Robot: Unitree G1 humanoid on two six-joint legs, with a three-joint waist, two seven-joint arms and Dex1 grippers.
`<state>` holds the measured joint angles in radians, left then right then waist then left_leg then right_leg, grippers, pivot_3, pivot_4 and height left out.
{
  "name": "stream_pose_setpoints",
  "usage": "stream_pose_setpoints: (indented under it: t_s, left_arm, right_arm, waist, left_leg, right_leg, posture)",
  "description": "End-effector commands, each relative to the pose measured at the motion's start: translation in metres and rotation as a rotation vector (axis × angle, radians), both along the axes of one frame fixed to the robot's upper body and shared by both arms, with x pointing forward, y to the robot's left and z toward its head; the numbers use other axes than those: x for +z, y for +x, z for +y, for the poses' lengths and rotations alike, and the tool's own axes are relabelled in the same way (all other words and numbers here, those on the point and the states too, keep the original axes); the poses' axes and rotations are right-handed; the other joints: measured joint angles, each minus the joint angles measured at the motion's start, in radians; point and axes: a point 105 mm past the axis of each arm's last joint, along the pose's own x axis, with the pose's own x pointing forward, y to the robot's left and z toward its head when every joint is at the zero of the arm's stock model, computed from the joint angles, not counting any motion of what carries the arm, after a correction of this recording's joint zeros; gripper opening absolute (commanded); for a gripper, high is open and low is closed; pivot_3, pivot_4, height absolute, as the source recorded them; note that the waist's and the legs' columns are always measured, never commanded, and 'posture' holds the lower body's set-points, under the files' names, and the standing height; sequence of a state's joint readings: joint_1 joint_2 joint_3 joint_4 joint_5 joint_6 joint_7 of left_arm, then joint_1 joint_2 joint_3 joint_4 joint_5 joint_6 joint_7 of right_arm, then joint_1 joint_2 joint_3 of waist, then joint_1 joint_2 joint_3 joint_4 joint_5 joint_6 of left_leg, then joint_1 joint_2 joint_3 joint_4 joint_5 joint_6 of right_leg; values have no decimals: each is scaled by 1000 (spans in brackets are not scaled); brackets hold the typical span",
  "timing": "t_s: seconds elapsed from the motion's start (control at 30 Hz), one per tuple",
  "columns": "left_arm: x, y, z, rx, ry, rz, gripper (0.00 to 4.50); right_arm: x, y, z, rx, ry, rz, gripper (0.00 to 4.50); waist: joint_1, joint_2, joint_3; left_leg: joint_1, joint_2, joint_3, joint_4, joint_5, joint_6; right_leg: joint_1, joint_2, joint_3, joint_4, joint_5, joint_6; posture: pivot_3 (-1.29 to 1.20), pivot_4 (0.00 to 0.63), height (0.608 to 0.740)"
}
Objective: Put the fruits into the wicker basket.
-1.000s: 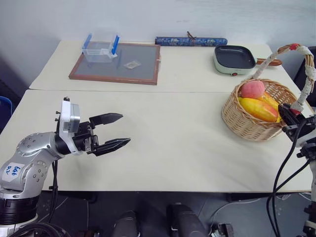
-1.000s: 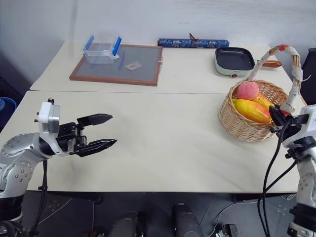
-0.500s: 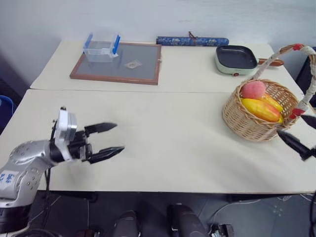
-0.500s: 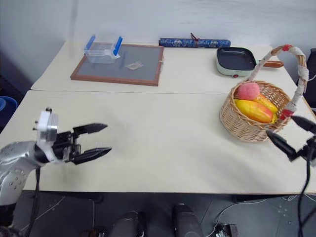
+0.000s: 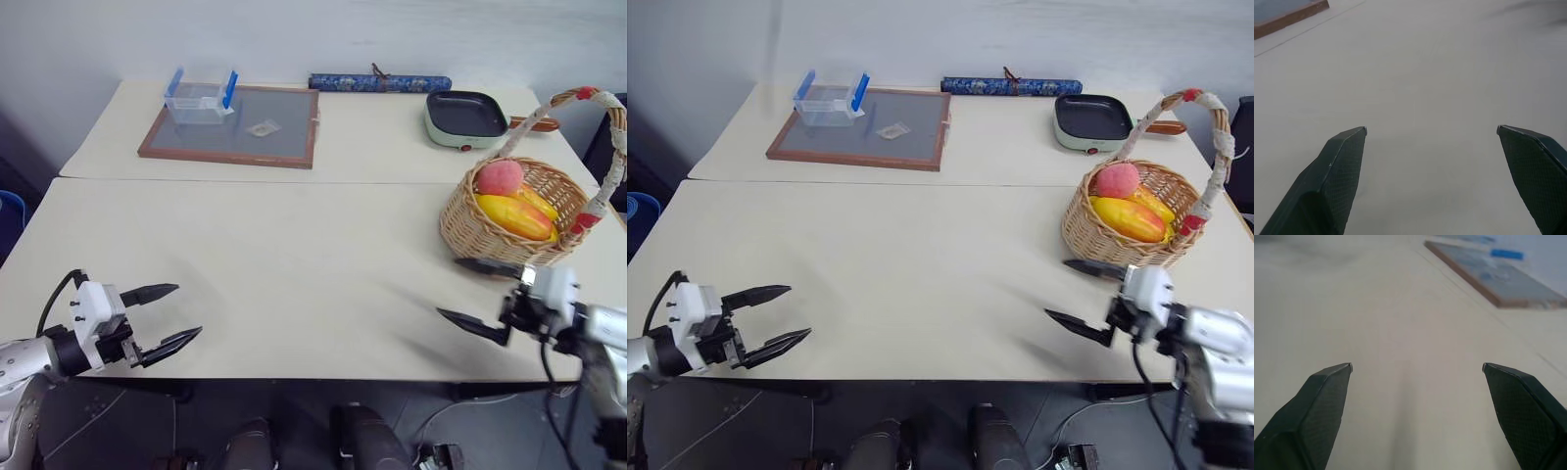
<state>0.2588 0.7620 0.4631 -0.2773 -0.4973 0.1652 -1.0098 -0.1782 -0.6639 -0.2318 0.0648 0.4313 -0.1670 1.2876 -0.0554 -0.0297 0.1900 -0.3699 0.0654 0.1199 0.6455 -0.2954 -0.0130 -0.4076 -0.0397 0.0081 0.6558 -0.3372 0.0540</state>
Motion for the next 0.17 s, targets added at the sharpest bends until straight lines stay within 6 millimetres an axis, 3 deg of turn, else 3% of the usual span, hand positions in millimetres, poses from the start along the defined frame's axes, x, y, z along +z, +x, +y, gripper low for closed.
stream_pose_setpoints:
  t_s: [0.03,0.17]
  left_arm:
    - [7,-4,-5,-7,35,-44,4500]
    - [10,-5,-12,3,27,-84,4500]
  right_arm:
    - [-5,10,11,36,-16,-33,4443]
    - [-12,22,18,67,-9,-12,4443]
  waist:
    - [10,0,0]
    - [18,0,0]
  left_leg:
    - [0,0,0,0,0,0]
    - [-1,0,0,1,-2,2]
  right_leg:
    - [0,0,-1,0,0,0]
    - [0,-1,-1,-1,0,0]
  posture:
    - [0,150,740]
    - [0,150,740]
